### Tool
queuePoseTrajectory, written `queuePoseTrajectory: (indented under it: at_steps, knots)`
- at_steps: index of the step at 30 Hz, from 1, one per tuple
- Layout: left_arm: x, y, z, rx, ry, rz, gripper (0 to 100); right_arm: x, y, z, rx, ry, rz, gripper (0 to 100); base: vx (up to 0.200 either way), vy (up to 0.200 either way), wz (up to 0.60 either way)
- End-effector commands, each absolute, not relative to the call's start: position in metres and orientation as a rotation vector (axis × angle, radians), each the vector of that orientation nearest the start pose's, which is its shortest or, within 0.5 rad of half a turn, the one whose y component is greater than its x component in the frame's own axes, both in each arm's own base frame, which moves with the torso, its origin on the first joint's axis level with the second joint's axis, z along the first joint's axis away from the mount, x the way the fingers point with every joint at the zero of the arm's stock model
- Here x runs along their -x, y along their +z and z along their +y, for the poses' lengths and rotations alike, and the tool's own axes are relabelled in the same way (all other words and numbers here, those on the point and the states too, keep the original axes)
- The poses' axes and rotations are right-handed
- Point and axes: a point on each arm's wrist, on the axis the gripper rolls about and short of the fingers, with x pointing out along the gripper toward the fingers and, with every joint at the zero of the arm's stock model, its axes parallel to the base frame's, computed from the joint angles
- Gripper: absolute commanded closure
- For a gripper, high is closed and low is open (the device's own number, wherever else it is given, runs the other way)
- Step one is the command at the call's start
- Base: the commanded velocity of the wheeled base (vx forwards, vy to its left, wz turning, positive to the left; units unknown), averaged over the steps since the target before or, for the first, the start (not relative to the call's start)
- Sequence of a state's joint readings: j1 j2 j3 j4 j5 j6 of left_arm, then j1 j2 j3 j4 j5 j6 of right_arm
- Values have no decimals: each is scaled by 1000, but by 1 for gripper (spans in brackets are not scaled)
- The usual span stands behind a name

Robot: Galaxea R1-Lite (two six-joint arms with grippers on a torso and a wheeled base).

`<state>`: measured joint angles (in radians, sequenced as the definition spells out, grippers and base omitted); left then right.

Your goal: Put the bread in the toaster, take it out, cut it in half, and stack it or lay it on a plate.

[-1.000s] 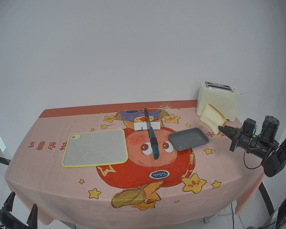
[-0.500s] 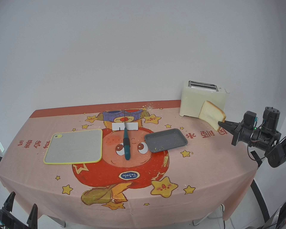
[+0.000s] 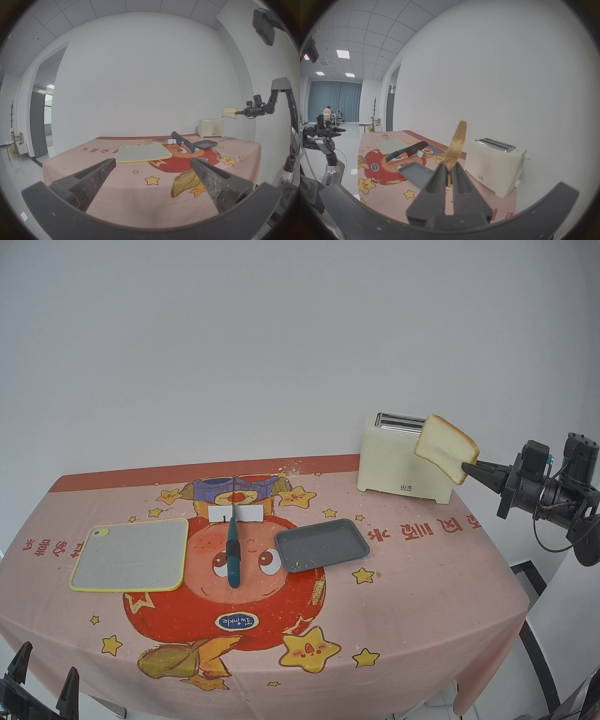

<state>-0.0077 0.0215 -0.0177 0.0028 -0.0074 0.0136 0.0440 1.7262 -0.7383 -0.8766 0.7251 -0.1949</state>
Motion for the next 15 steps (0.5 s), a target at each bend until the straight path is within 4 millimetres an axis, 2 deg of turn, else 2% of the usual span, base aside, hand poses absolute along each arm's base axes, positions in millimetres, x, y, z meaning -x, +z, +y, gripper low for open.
queuePoseTrajectory:
  at_steps: [1, 4, 11, 15]
  knots:
    - [21, 76, 0, -14, -16, 24, 0, -304, 194, 25, 192, 792, -1, 100, 0, 0, 0]
    - [21, 76, 0, -15, -16, 24, 0, -306, 198, 23, 201, 802, 1, 100, 0, 0, 0]
    - [21, 76, 0, -17, -12, 23, 0, -317, 224, 15, 229, 820, -20, 100, 0, 0, 0]
    - [21, 76, 0, -16, 6, 23, 0, -320, 229, 15, 278, 831, 4, 100, 0, -200, 0]
